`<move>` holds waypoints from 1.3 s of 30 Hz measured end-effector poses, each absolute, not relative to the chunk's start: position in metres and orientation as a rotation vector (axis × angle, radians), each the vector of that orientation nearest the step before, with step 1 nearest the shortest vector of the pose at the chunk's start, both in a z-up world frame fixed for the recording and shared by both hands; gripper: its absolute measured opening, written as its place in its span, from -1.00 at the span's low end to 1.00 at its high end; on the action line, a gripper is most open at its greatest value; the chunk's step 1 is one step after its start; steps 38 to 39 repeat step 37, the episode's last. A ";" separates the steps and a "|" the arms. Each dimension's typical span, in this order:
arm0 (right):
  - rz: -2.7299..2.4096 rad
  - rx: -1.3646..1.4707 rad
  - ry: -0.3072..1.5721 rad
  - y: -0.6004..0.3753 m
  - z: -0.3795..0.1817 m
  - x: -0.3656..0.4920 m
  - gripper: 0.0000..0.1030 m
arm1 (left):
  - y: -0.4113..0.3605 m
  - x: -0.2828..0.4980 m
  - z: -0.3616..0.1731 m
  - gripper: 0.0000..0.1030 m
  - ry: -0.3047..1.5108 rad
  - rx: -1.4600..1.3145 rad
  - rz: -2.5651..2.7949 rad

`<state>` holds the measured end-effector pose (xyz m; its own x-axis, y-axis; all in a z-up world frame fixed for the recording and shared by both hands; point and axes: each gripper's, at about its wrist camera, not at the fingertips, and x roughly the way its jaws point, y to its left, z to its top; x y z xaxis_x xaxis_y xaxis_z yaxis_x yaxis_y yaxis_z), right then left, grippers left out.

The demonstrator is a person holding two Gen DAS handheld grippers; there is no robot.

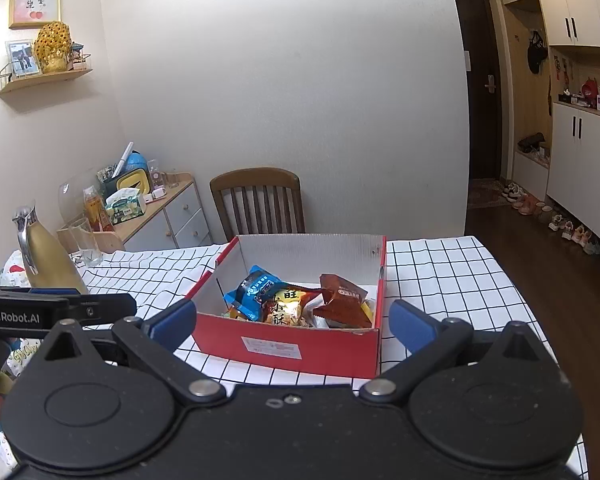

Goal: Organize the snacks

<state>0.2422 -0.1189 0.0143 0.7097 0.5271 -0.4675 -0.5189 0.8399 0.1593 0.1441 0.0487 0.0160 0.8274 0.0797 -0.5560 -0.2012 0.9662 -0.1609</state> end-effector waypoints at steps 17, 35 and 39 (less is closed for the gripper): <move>0.568 0.032 0.523 -0.123 0.028 0.241 1.00 | 0.041 0.144 0.037 1.00 0.562 -0.207 0.149; 0.565 0.061 0.540 -0.129 0.032 0.240 1.00 | 0.037 0.135 0.045 1.00 0.548 -0.205 0.163; 0.563 0.061 0.542 -0.128 0.032 0.238 1.00 | 0.037 0.130 0.046 1.00 0.545 -0.205 0.157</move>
